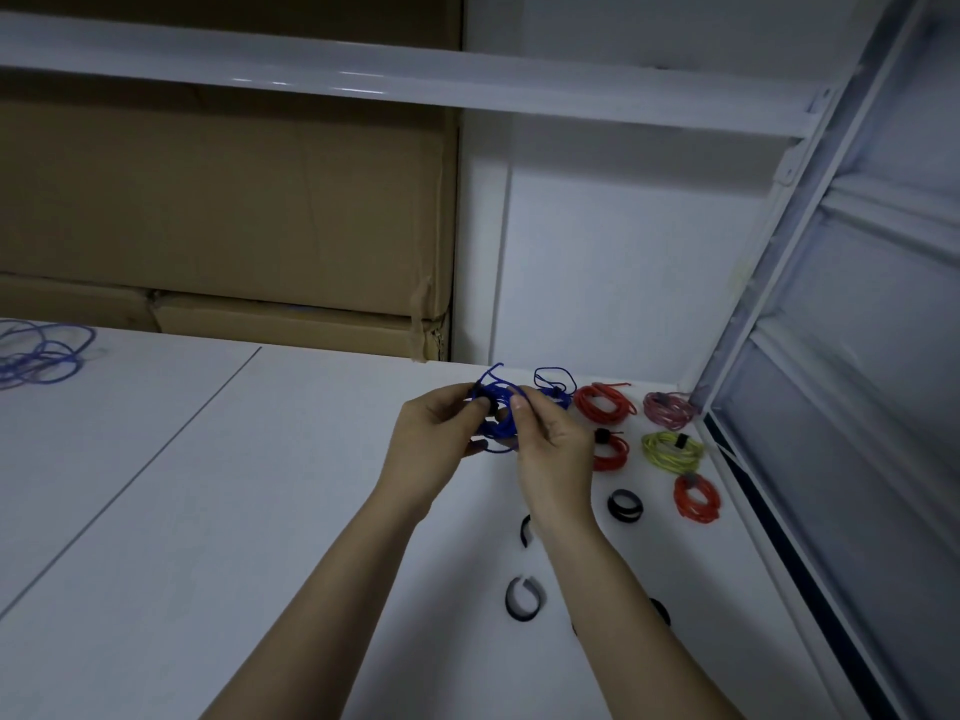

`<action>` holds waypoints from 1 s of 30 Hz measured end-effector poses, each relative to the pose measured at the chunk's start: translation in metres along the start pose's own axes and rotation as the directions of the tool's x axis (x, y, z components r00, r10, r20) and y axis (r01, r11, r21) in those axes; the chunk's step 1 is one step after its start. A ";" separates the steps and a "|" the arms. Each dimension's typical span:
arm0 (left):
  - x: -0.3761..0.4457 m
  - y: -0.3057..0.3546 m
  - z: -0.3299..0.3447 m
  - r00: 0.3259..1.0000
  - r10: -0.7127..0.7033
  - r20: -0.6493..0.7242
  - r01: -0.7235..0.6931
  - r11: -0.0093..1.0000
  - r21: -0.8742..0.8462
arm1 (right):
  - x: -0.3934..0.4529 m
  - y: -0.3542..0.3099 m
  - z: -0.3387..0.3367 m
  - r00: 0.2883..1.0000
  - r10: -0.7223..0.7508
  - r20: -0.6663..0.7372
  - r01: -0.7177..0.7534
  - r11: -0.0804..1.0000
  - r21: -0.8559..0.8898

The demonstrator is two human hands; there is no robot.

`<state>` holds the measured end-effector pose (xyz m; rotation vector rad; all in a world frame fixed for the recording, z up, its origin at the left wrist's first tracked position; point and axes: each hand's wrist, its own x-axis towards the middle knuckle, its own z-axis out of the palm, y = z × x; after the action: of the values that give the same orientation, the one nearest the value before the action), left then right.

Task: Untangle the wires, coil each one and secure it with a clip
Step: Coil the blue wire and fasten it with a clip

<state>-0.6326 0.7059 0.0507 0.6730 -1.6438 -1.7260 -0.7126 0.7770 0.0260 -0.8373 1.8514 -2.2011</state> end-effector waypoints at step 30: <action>0.017 -0.076 -0.029 0.974 -0.224 0.028 0.052 0.343 0.938 | 0.032 0.050 -0.042 0.959 0.218 -0.180 -0.193 0.970 0.145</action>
<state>-0.6300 0.6744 -0.0261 1.2353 -2.7599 -0.7115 -0.7722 0.7874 -0.0151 -0.3983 1.7637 -2.3053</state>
